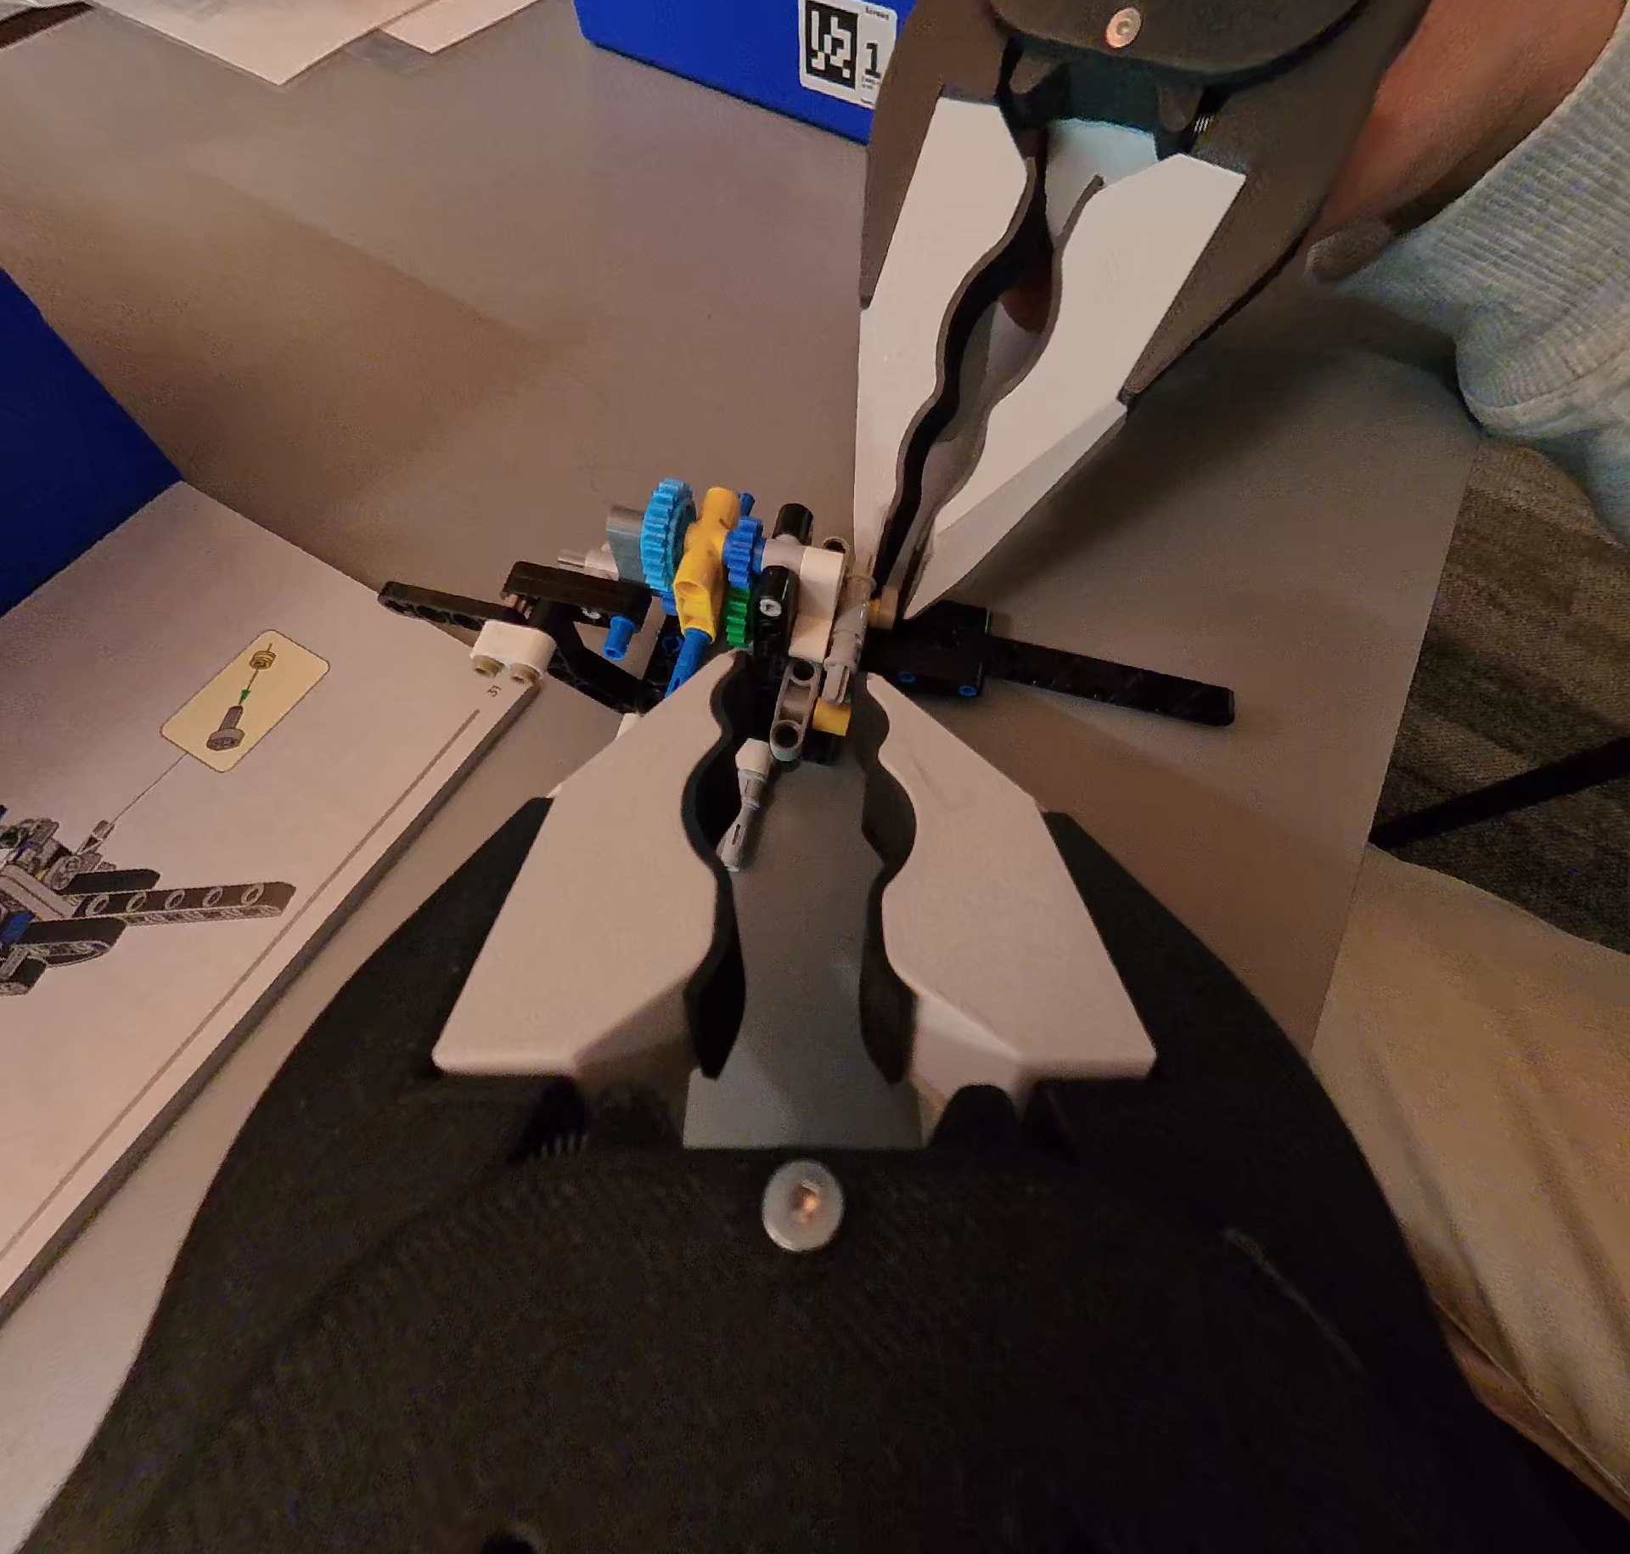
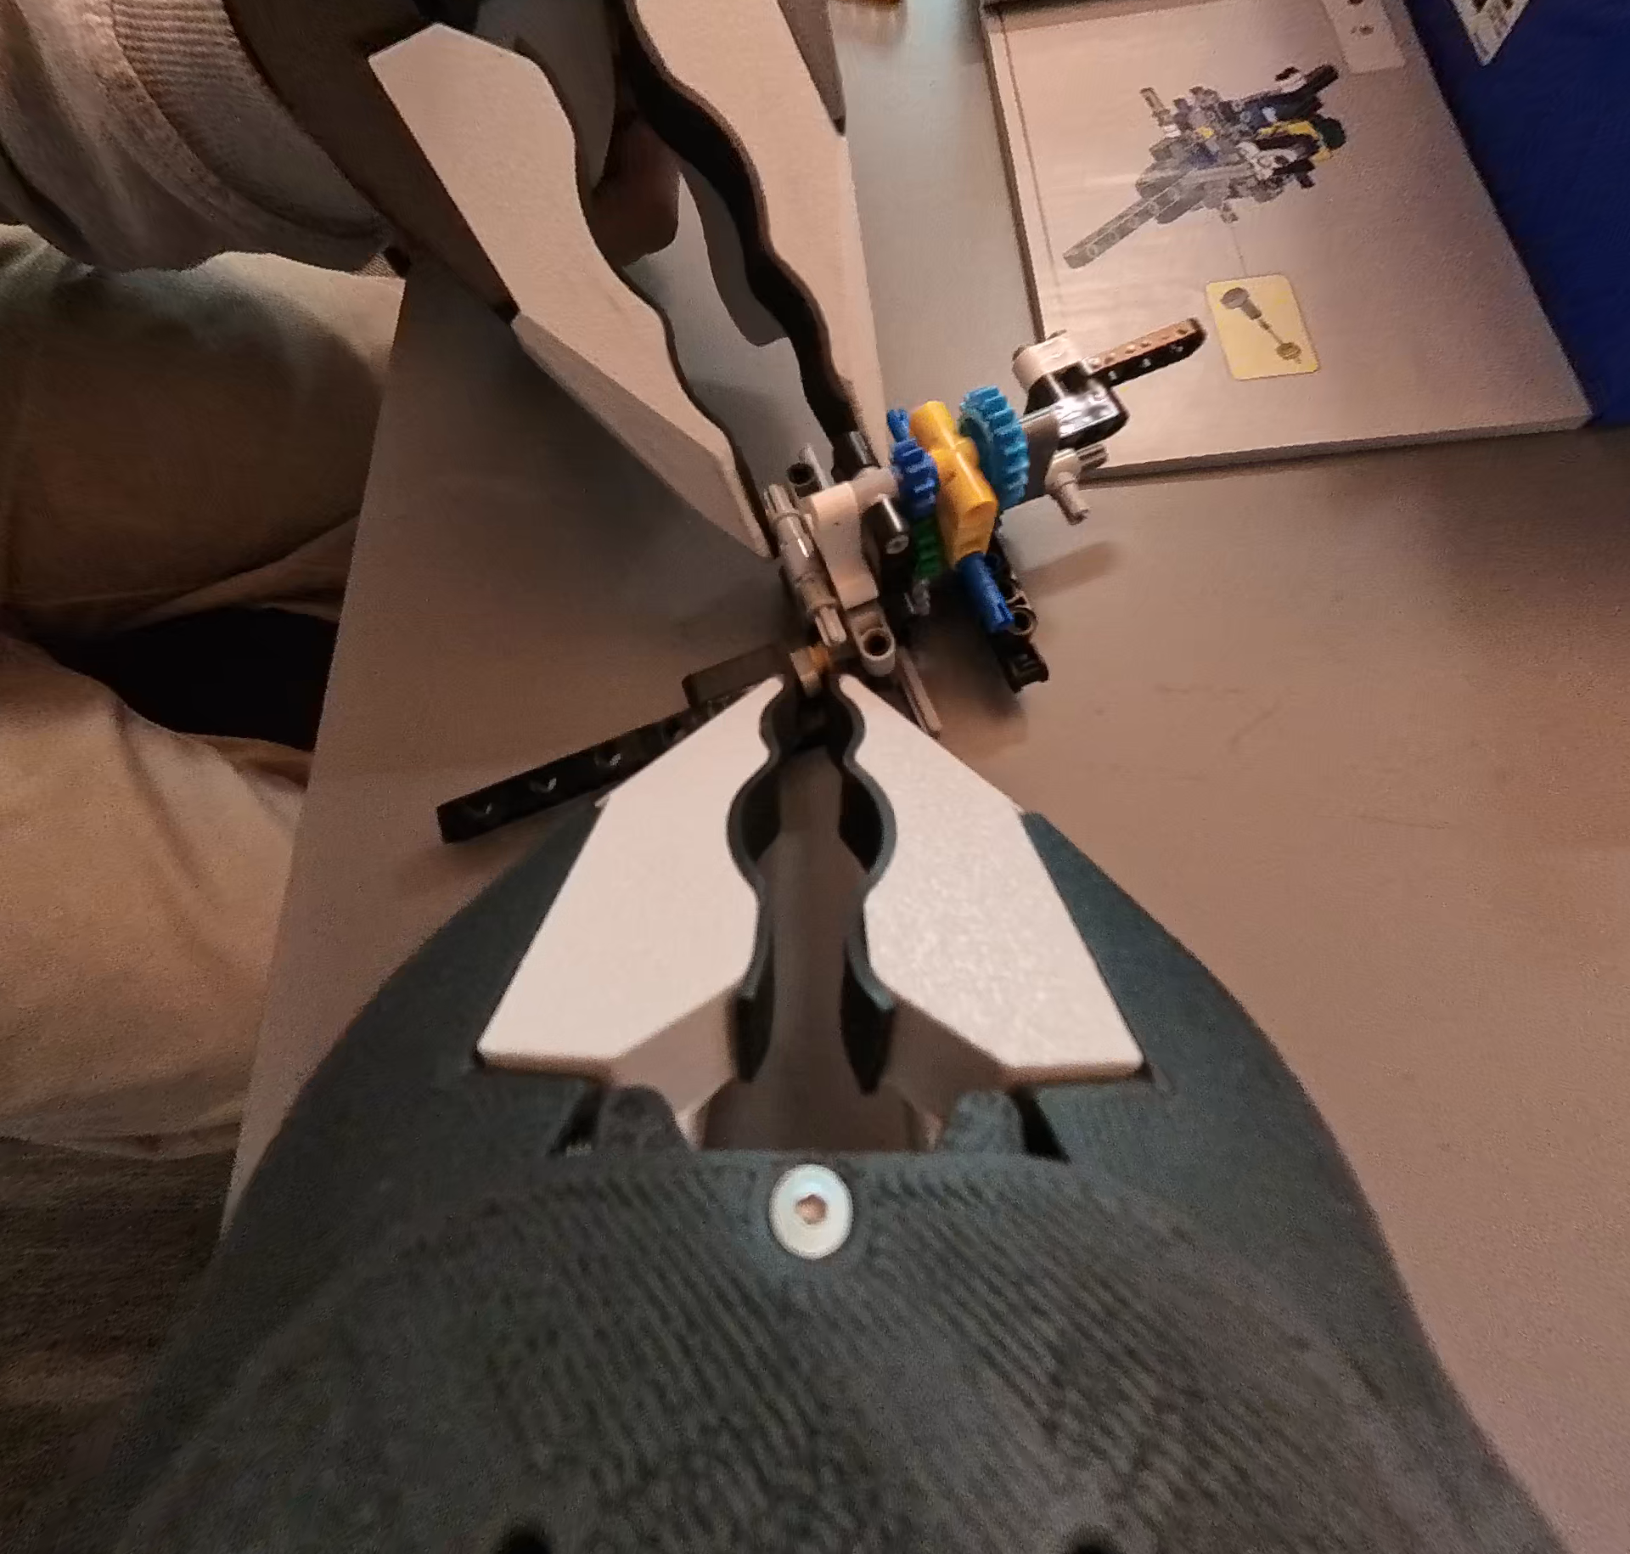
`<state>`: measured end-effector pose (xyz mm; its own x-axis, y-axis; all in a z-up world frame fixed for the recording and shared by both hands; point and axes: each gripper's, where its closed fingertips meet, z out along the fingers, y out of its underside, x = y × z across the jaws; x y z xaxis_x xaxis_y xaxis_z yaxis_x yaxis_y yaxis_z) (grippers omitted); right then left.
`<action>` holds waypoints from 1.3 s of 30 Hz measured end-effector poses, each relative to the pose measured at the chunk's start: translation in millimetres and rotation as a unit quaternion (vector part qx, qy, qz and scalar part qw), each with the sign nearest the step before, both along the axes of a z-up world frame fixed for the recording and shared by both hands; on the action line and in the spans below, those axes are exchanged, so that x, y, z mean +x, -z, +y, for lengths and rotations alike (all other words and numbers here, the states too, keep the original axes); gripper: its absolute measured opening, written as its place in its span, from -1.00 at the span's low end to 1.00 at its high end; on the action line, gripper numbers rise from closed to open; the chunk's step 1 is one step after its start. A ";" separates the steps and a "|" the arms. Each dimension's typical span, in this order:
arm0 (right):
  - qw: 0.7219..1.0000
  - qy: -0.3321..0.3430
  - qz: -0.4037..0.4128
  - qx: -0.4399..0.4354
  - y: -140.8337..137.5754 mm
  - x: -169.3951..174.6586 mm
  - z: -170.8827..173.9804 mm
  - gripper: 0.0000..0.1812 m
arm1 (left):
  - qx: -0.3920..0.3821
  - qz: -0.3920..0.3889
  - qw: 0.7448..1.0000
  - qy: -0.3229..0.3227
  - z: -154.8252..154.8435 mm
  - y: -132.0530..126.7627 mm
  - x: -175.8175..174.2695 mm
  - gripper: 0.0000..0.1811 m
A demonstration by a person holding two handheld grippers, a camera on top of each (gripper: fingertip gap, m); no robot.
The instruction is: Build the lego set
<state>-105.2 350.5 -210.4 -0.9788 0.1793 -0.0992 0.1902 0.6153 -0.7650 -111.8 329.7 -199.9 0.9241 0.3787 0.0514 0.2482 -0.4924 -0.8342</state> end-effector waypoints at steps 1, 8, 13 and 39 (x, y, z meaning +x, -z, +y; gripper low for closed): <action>1.000 -0.002 0.007 0.000 -0.3 0.0 0.7 -0.92 | 0.000 0.000 1.000 0.000 0.0 0.0 0.0 -0.79; 0.998 0.005 0.058 -0.003 -1.8 -1.0 7.3 -0.72 | 0.000 -0.001 1.000 0.000 0.0 0.0 0.1 -0.79; 0.994 0.005 0.107 -0.019 -4.8 -6.2 3.3 -0.64 | 0.000 0.000 1.000 0.001 0.1 0.0 0.2 -0.79; 0.998 -0.008 0.053 -0.028 -0.9 -7.8 -4.5 -0.77 | 0.004 -0.012 1.000 0.005 0.3 0.2 0.8 -0.81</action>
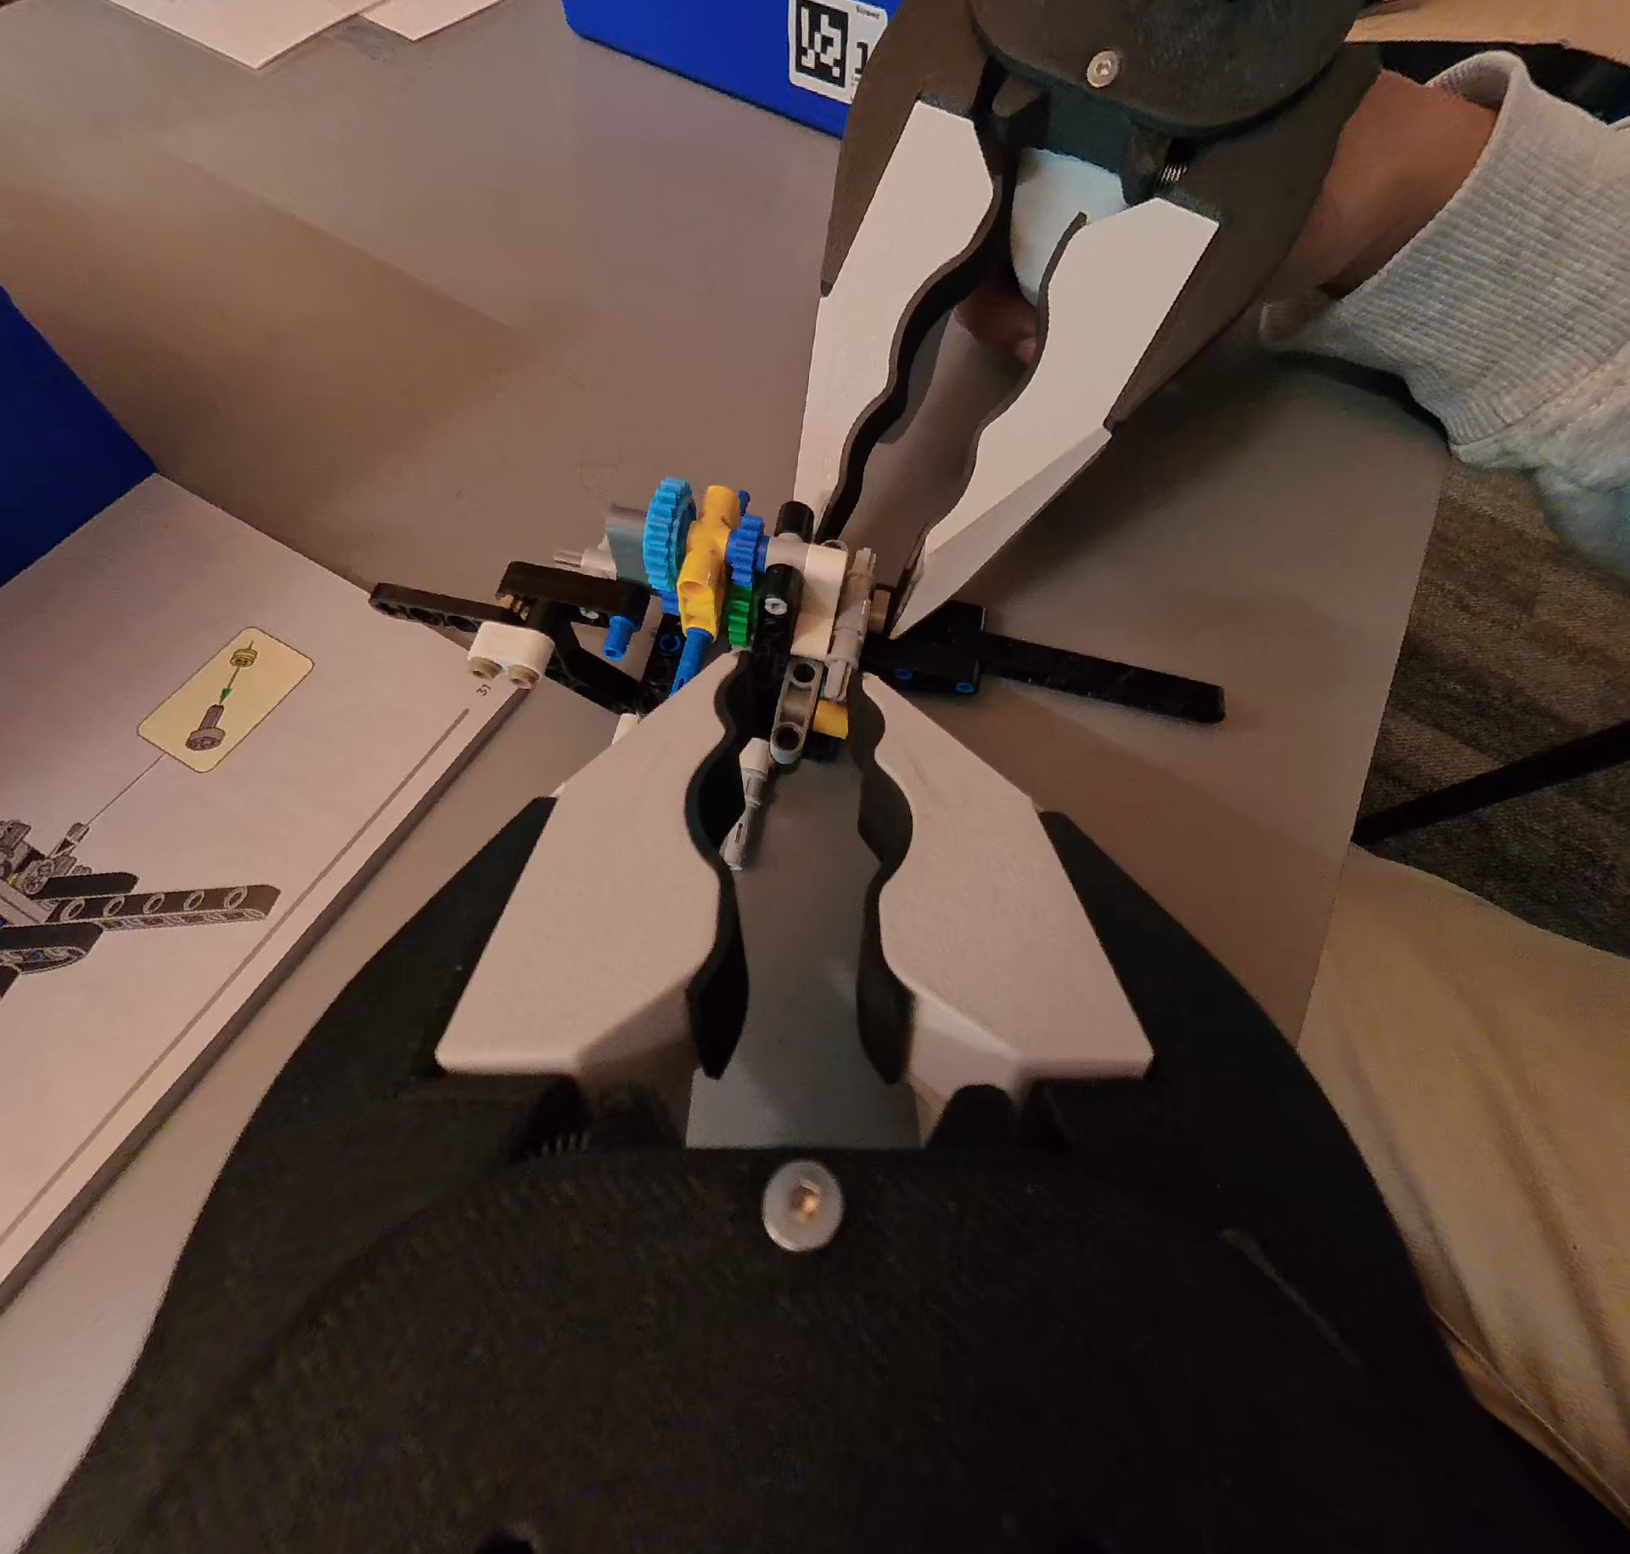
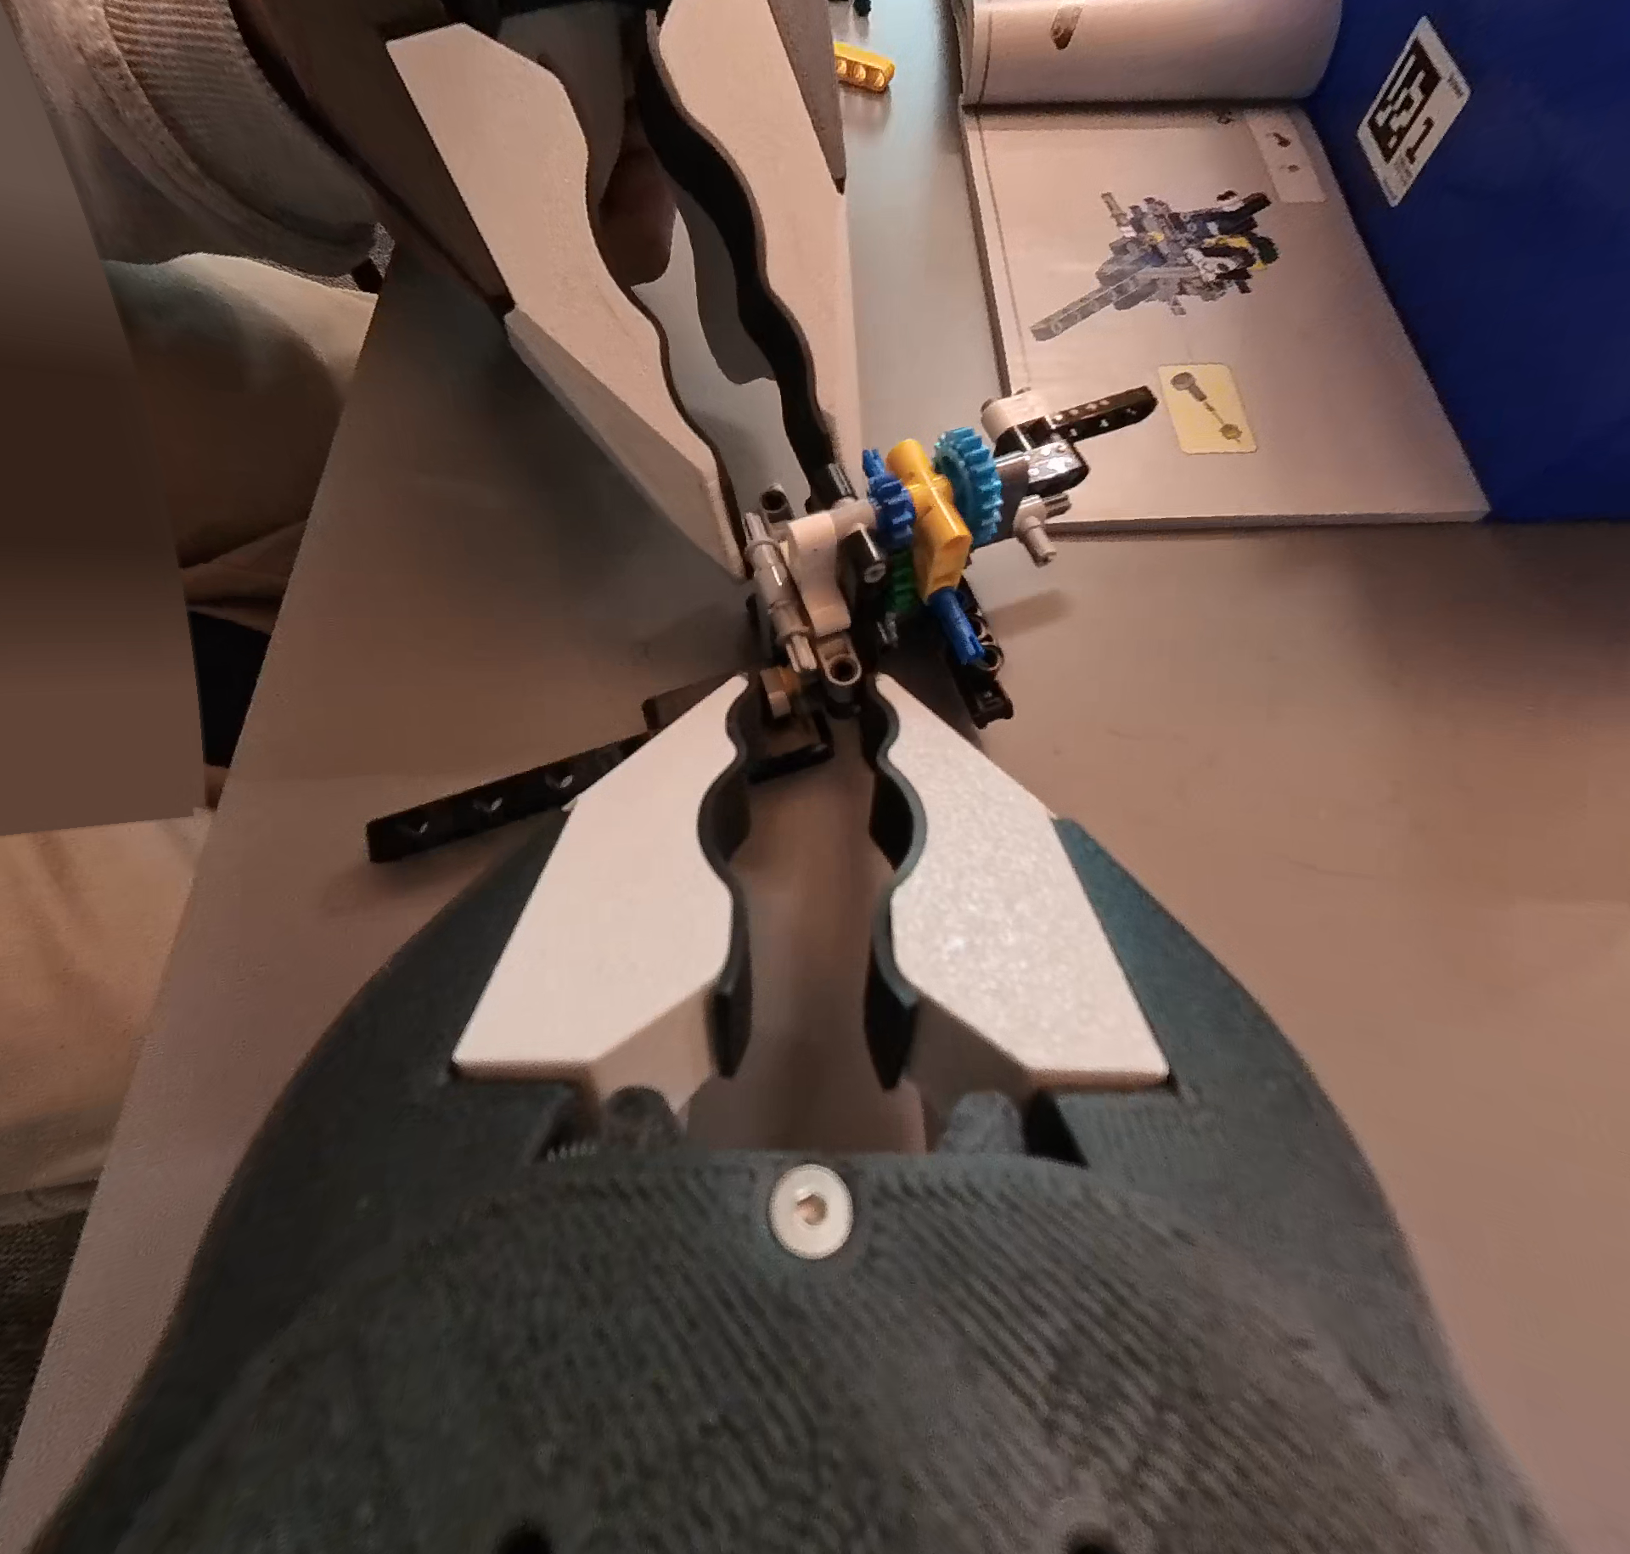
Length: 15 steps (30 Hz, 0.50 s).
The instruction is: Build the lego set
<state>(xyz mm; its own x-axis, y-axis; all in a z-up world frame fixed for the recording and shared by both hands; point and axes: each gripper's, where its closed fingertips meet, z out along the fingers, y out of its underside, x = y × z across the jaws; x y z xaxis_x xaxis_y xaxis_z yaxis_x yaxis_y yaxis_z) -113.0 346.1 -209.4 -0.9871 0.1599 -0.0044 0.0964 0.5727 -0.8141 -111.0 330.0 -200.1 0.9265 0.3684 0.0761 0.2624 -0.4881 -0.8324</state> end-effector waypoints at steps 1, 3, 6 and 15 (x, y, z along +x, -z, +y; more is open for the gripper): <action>1.000 0.000 -0.002 0.000 0.0 -0.1 -0.2 -0.77 | 0.000 0.000 1.000 0.000 0.1 0.0 0.0 -0.81; 1.000 0.000 -0.007 -0.001 0.1 -0.2 -0.3 -0.77 | 0.000 -0.001 1.000 0.000 0.0 0.1 -0.2 -0.81; 1.000 0.001 -0.011 -0.001 0.2 -0.5 -0.5 -0.77 | 0.000 -0.002 1.000 -0.001 0.0 0.1 -0.5 -0.81; 1.000 0.001 -0.014 -0.001 0.3 -0.9 -0.5 -0.78 | 0.002 -0.006 1.000 -0.004 -0.3 0.2 -1.5 -0.81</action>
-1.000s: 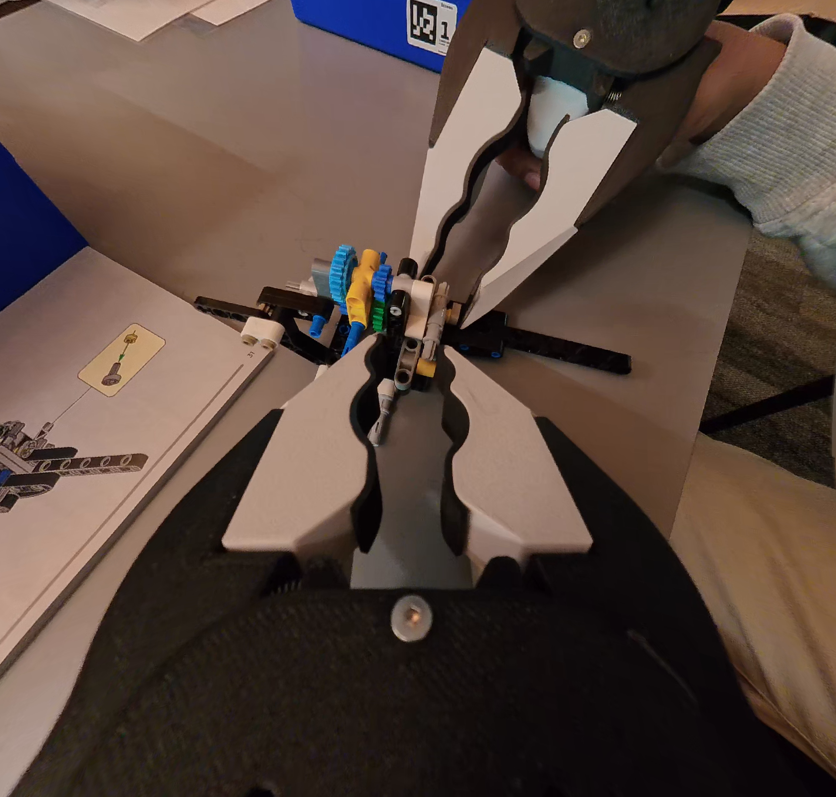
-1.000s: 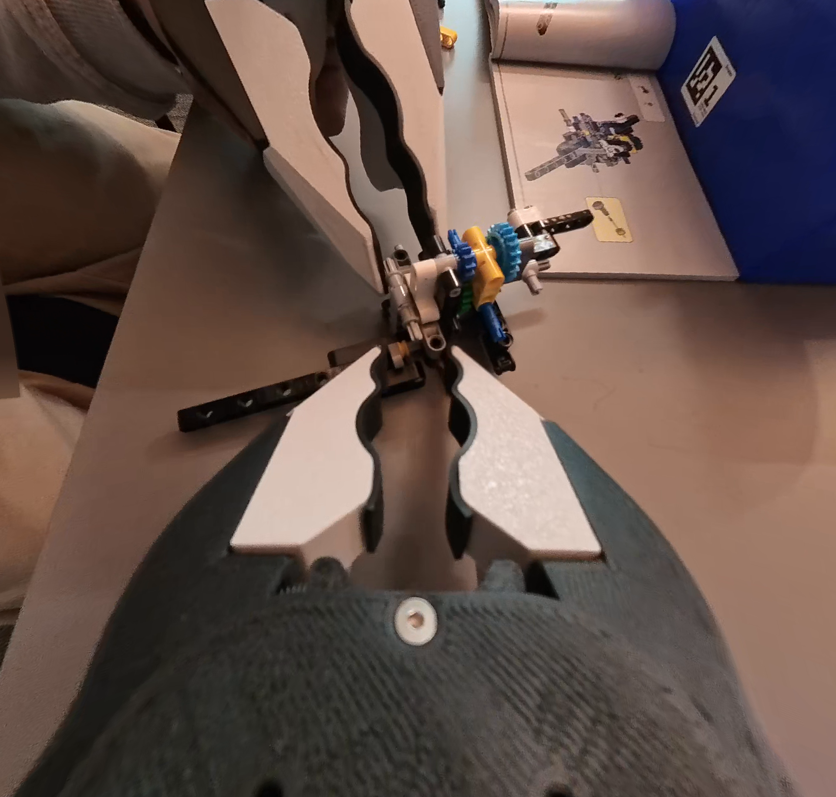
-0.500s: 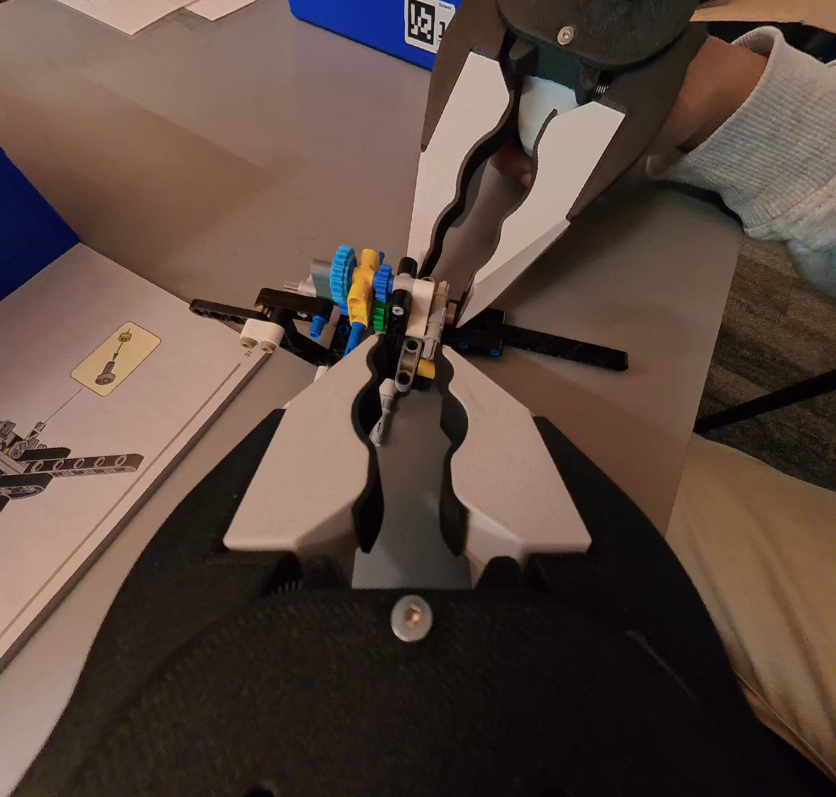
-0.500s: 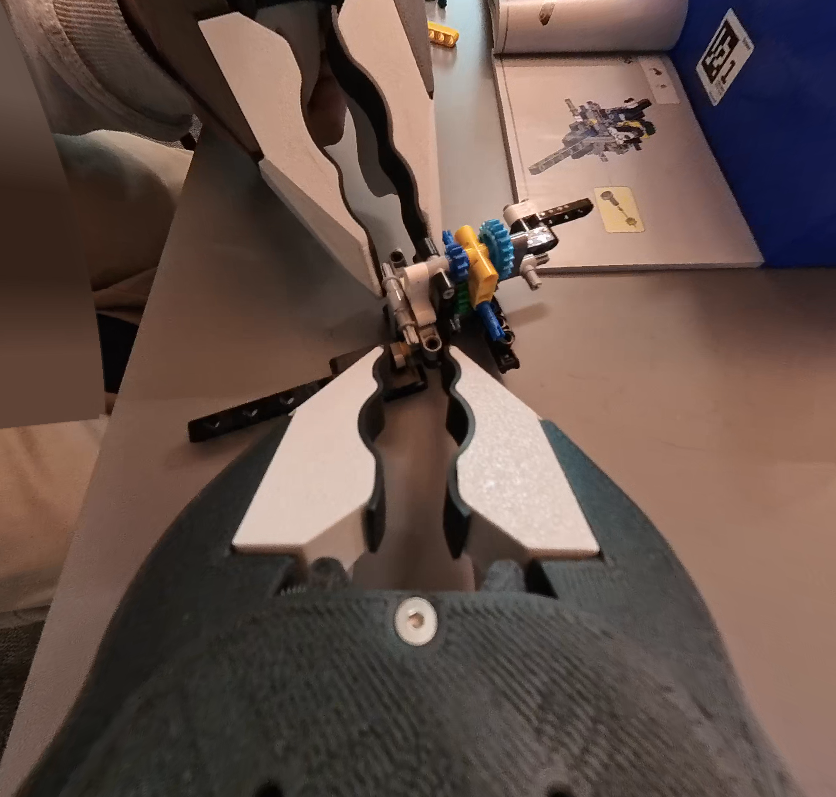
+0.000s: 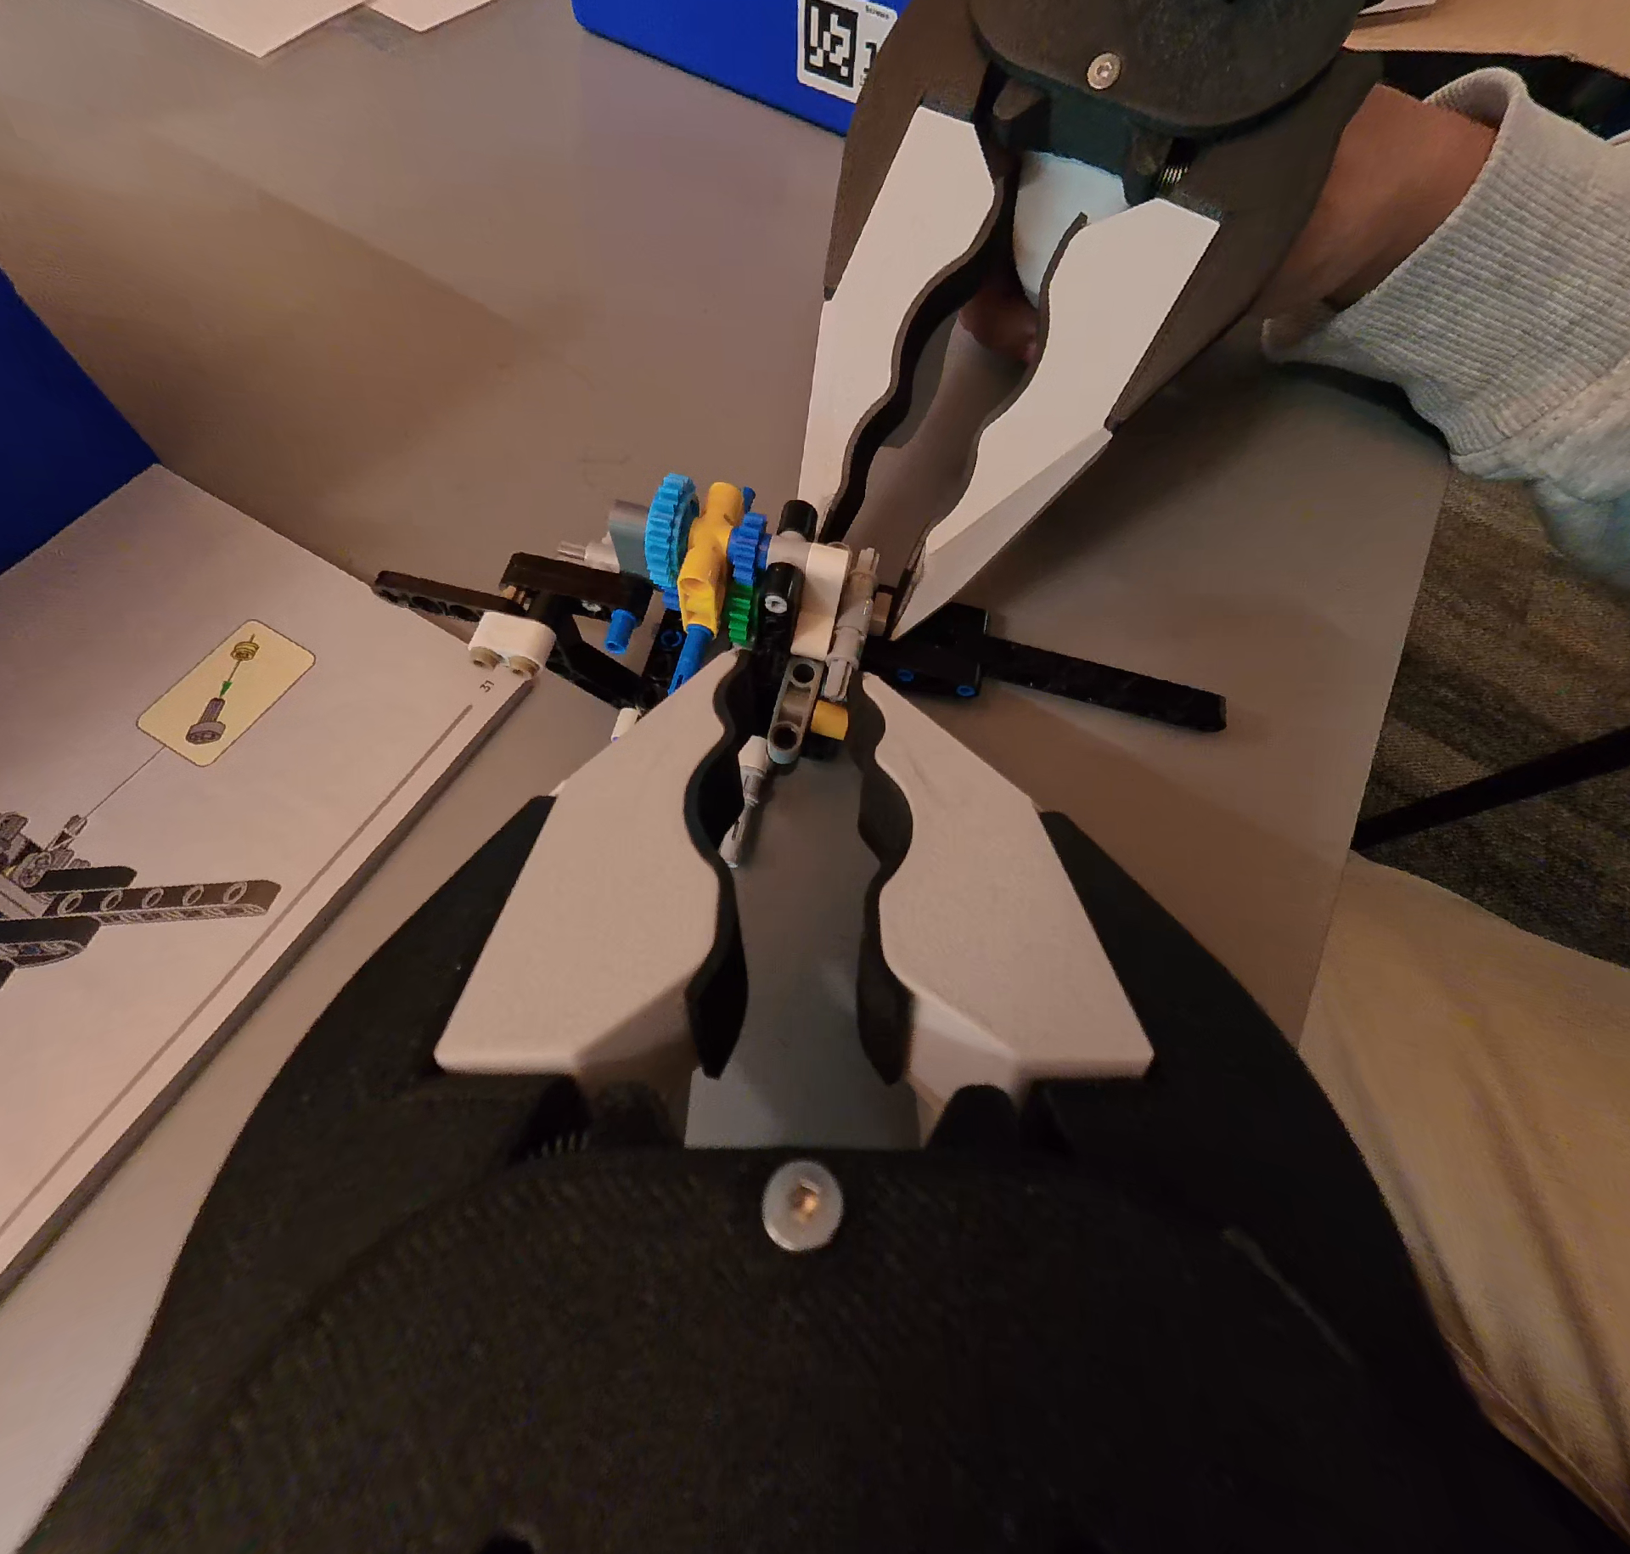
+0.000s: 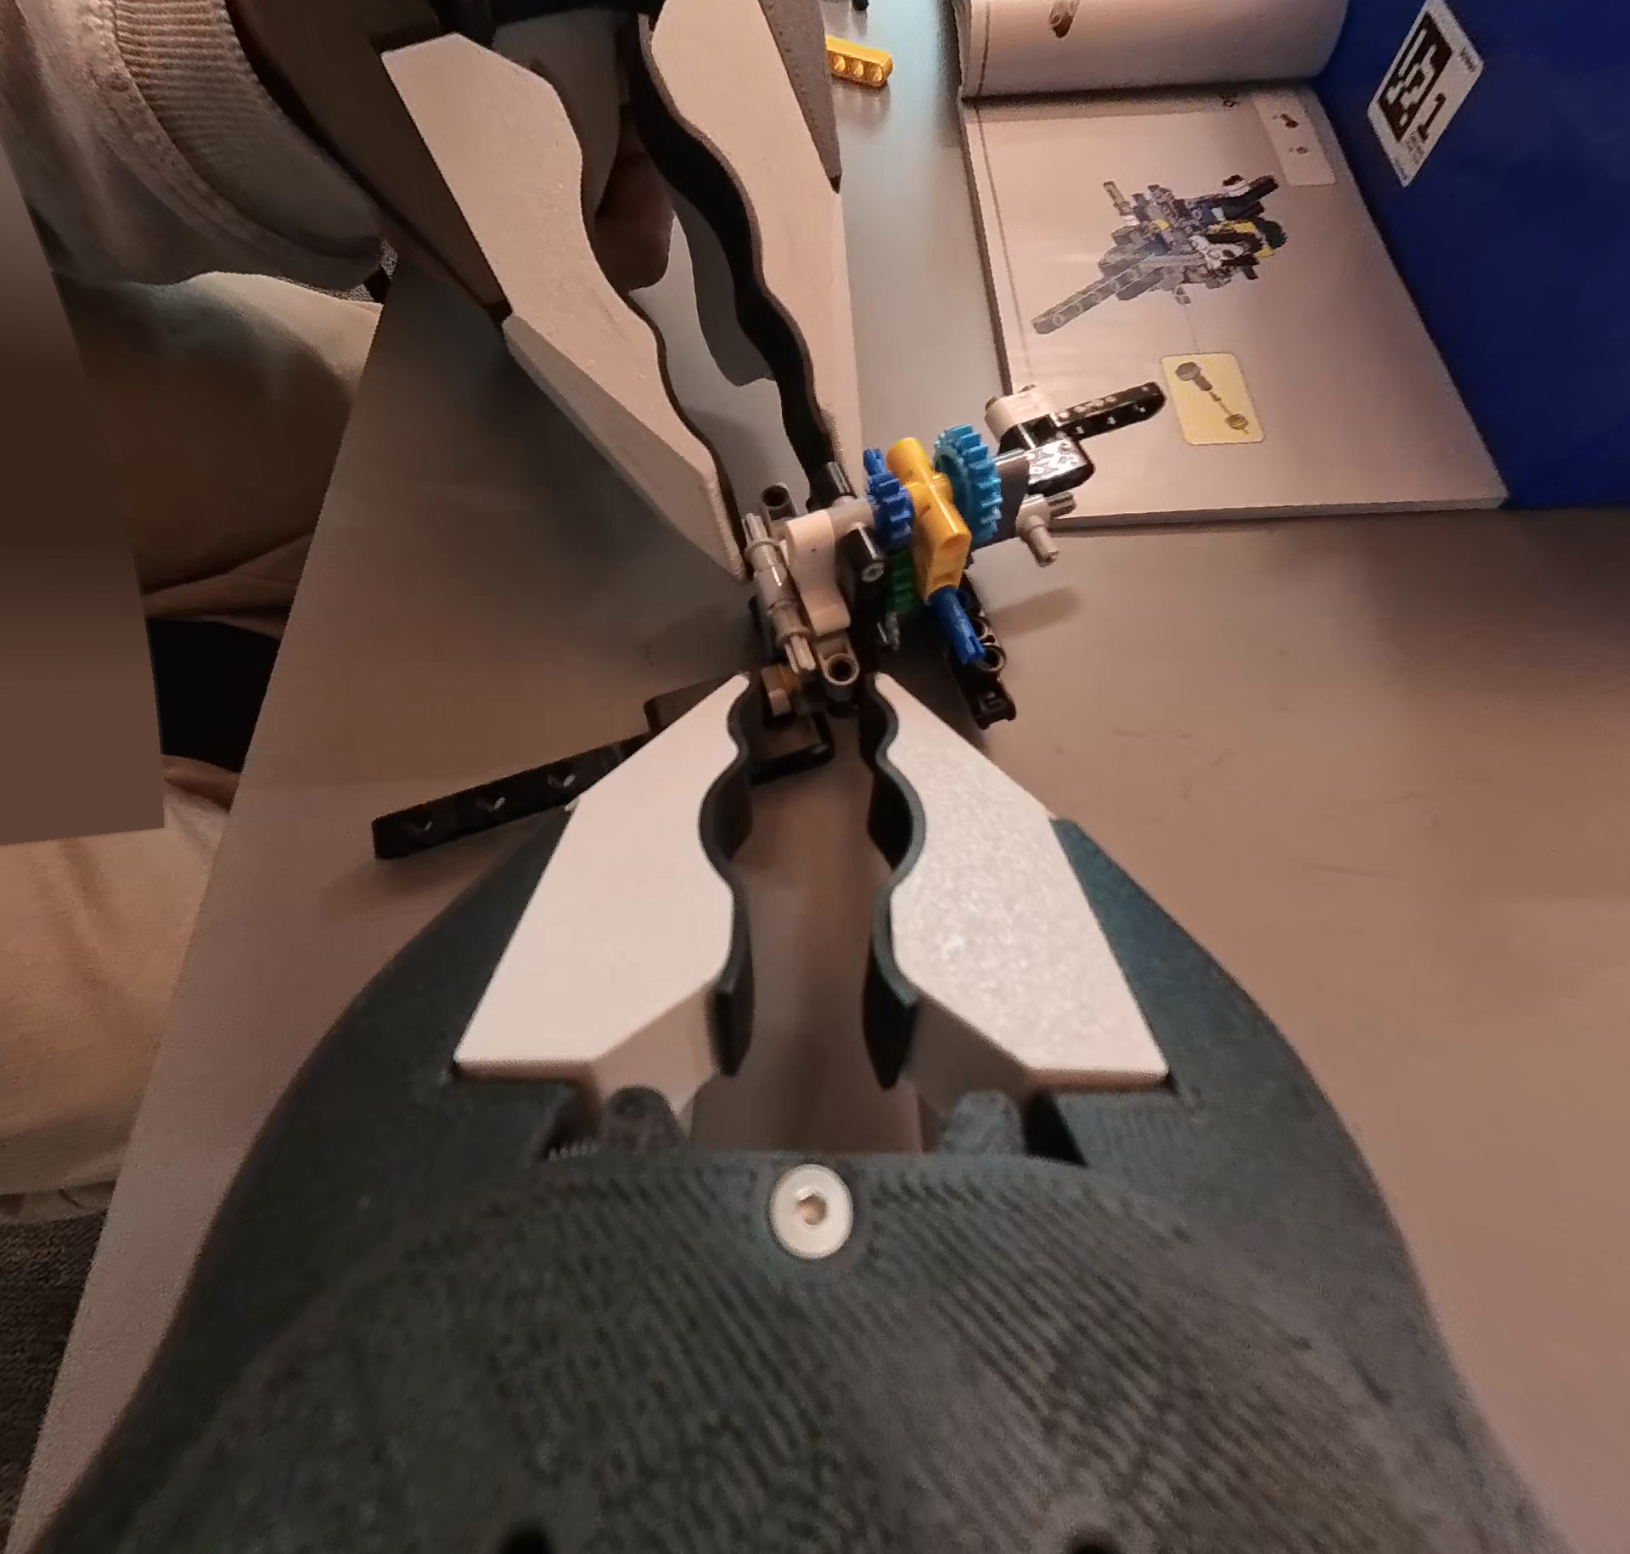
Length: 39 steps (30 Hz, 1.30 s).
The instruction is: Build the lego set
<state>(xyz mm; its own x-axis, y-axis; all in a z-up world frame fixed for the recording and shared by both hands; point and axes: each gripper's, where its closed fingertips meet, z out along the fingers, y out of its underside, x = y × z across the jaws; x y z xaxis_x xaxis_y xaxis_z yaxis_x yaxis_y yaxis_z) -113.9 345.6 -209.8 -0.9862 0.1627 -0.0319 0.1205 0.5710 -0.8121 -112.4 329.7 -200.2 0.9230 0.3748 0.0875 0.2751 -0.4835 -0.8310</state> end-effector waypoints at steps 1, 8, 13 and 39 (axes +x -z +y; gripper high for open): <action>1.000 0.000 0.000 0.000 0.0 0.0 0.1 -0.78 | 0.000 0.000 1.000 0.000 0.0 0.0 0.0 -0.81; 1.000 0.000 -0.002 0.001 0.2 -0.2 0.1 -0.79 | 0.000 -0.001 1.000 -0.001 0.0 0.0 -0.4 -0.80; 1.000 0.000 -0.004 0.001 0.3 -0.1 0.3 -0.79 | 0.001 -0.004 1.000 -0.002 -0.2 0.3 -0.7 -0.80; 0.999 0.019 0.028 0.000 -1.2 -6.1 0.9 -0.78 | -0.043 0.014 0.999 -0.012 -19.7 10.4 -1.9 -0.84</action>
